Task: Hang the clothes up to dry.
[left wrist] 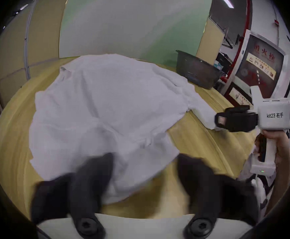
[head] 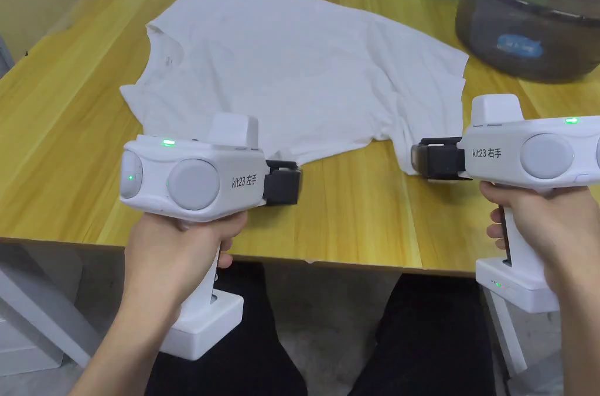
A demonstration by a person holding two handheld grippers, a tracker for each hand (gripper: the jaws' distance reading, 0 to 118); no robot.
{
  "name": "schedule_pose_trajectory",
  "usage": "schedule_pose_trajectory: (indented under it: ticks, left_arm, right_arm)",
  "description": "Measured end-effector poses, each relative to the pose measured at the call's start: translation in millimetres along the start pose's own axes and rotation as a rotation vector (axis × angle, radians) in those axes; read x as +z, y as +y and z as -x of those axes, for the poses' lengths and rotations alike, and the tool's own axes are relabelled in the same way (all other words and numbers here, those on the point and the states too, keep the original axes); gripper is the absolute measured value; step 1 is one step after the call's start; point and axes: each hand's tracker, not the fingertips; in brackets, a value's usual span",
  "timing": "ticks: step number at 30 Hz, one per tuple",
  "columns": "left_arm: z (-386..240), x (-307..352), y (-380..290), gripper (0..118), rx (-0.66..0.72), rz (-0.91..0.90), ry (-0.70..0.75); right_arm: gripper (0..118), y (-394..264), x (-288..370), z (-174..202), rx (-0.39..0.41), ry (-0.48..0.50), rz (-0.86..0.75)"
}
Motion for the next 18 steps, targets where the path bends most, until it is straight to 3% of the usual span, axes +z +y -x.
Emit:
schedule_pose_trajectory:
  ticks: [1, 2, 4, 7, 10, 13, 14, 15, 16, 17, 18]
  left_arm:
    - [-3, 3, 4, 118, 0.002, -0.009, 0.022]
    - [-3, 8, 11, 117, -0.030, -0.078, 0.082]
    - [0, 24, 33, 118, -0.001, -0.190, 0.063]
    - [11, 36, 72, 118, 0.008, -0.302, 0.042]
    - [21, 38, 100, 116, 0.012, -0.431, 0.103]
    - [34, 33, 121, 114, 0.036, -0.570, 0.262]
    - [37, 28, 125, 106, 0.031, -0.633, 0.307]
    - [42, 26, 128, 75, -0.005, -0.675, 0.350]
    - [46, 24, 132, 33, -0.037, -0.693, 0.376]
    - [50, 22, 137, 0, -0.055, -0.681, 0.409]
    - [53, 16, 138, 0, -0.033, -0.710, 0.433]
  right_arm:
    - [118, 8, 8, 2, 0.018, -0.001, -0.056]
    - [118, 19, 19, 2, 0.016, 0.027, -0.142]
    - [118, 37, 34, 6, -0.024, 0.114, -0.264]
    - [118, 71, 44, 13, -0.086, 0.168, -0.452]
    - [117, 91, 45, 28, -0.091, 0.273, -0.659]
    - [116, 114, 31, 42, -0.076, 0.373, -0.629]
    - [112, 120, 28, 47, -0.068, 0.409, -0.631]
    - [89, 125, 23, 51, -0.067, 0.426, -0.655]
    - [49, 128, 20, 56, -0.050, 0.427, -0.675]
    - [6, 131, 17, 62, -0.035, 0.384, -0.713]
    - [7, 132, 16, 66, -0.032, 0.299, -0.685]
